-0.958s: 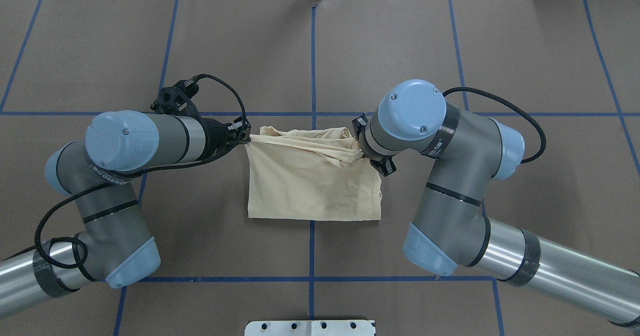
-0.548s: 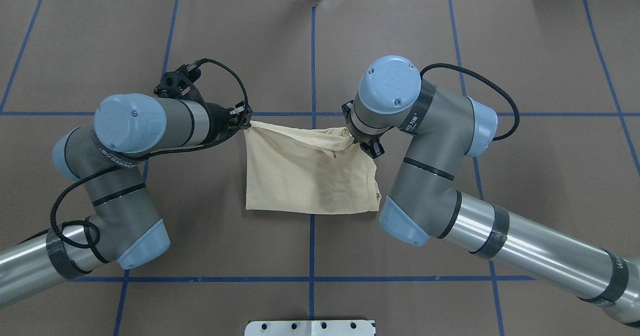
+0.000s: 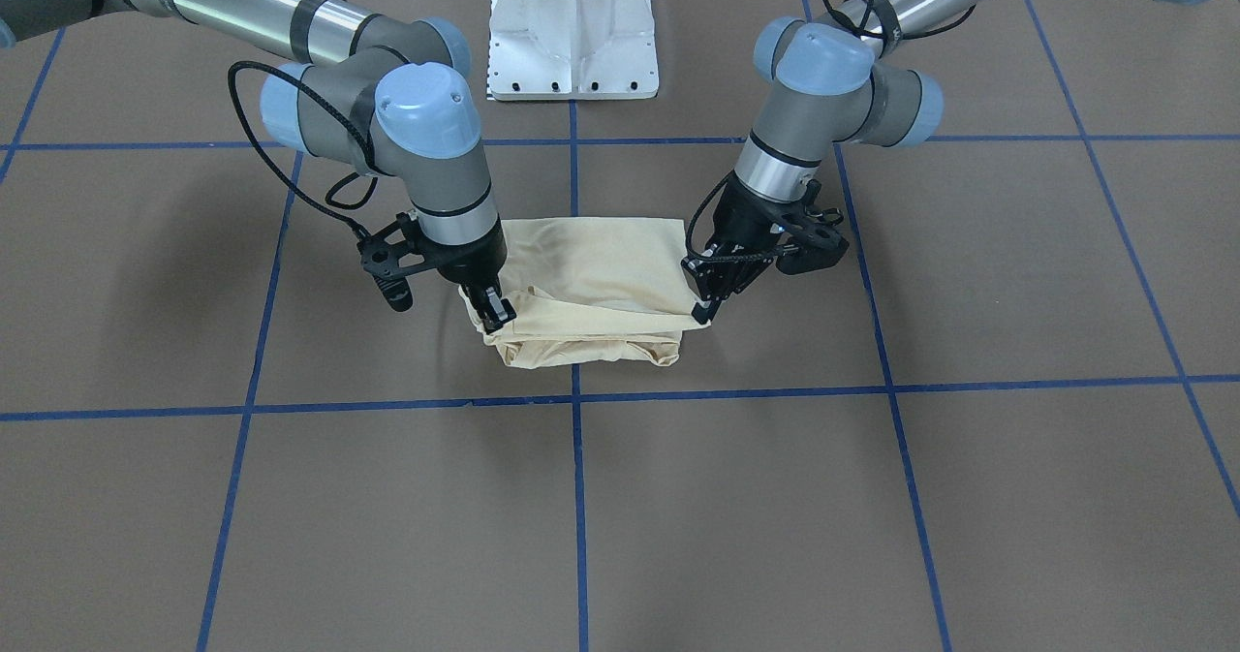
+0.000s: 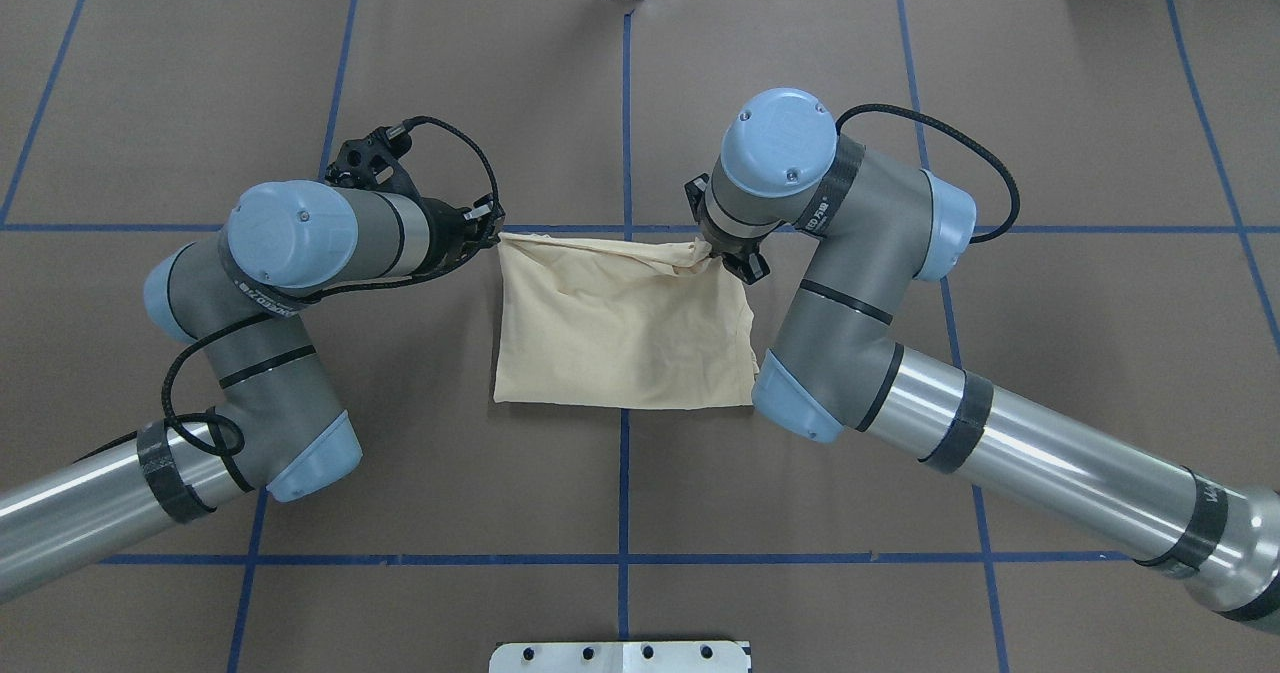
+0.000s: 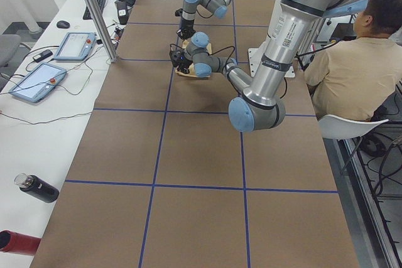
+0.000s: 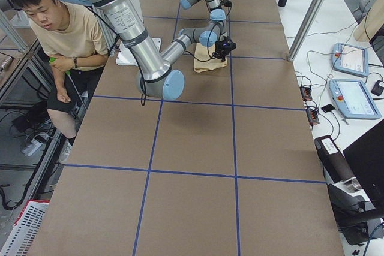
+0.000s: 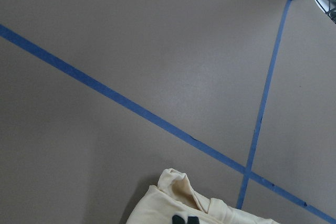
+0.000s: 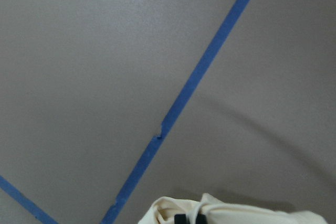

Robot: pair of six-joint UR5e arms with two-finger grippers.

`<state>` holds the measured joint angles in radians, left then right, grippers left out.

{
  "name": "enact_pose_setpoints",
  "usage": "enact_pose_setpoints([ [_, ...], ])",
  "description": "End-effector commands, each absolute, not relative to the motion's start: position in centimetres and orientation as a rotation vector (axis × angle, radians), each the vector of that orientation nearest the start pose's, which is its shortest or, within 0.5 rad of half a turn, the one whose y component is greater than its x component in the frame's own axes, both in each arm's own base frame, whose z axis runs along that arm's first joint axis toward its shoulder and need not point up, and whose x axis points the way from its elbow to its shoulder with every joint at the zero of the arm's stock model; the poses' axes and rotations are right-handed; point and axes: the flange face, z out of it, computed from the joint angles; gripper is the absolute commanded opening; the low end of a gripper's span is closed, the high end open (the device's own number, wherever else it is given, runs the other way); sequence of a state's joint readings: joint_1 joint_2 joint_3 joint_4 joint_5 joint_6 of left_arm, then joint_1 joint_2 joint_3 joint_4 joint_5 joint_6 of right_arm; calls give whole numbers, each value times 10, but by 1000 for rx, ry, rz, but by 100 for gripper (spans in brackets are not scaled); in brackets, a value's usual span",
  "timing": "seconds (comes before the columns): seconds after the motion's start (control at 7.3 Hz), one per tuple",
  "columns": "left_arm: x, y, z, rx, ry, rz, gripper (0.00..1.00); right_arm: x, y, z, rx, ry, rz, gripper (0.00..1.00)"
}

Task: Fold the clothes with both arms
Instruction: 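Release the folded edge and raise both grippers away from the shirt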

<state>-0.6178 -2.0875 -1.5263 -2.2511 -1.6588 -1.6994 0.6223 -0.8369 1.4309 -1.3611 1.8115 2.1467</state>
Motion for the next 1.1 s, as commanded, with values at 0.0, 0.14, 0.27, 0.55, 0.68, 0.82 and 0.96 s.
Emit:
enact_pose_setpoints([
  [0.0, 470, -541, 311, 277, 1130, -608, 62, -557, -589, 262, -172, -896, 1018, 100],
  [0.14, 462, -548, 306, 287, 1138, -616, 62, -540, -603, 264, -165, -897, 975, 100],
  [0.27, 462, -548, 303, 270, 1149, -604, 62, -515, -619, 269, -218, -903, 977, 100],
  [0.55, 446, -555, 299, 264, 1157, -522, 62, -488, -601, 264, -246, -936, 949, 100],
  [0.68, 427, -560, 296, 282, 1160, -477, 62, -471, -585, 267, -244, -959, 937, 100],
  [0.82, 414, -562, 291, 333, 1156, -429, 61, -462, -573, 265, -244, -966, 927, 100],
  [0.96, 400, -555, 304, 361, 1136, -388, 61, -464, -554, 252, -246, -986, 896, 100],
])
